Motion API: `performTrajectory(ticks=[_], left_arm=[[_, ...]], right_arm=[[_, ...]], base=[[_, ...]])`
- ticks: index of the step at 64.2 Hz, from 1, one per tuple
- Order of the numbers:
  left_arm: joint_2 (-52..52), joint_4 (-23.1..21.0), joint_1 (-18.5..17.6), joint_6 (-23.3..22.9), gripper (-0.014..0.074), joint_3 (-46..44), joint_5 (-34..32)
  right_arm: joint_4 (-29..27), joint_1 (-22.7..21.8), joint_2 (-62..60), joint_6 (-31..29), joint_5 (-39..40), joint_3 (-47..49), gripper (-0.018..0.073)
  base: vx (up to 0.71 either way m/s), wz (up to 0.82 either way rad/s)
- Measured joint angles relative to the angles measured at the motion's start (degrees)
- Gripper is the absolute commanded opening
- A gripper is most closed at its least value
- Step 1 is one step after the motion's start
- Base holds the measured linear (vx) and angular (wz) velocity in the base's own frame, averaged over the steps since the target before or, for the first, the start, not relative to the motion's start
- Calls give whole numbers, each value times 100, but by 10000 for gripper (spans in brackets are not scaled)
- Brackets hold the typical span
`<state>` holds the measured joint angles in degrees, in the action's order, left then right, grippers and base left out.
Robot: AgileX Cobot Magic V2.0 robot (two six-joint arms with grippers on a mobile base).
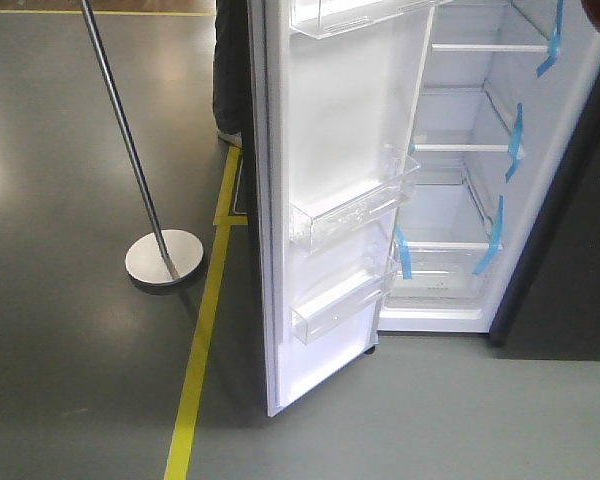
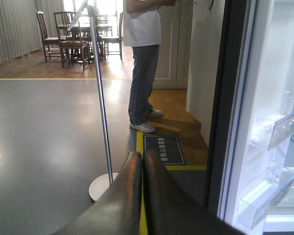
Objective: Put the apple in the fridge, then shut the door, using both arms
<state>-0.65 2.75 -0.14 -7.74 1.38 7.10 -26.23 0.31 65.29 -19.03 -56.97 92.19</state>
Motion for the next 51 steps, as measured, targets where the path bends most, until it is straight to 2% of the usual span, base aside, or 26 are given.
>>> performTrajectory(ticks=[51], left_arm=[[0, 0, 0, 0, -6, 0, 0]], right_arm=[[0, 0, 0, 0, 0, 0, 196]], base=[[12, -5]])
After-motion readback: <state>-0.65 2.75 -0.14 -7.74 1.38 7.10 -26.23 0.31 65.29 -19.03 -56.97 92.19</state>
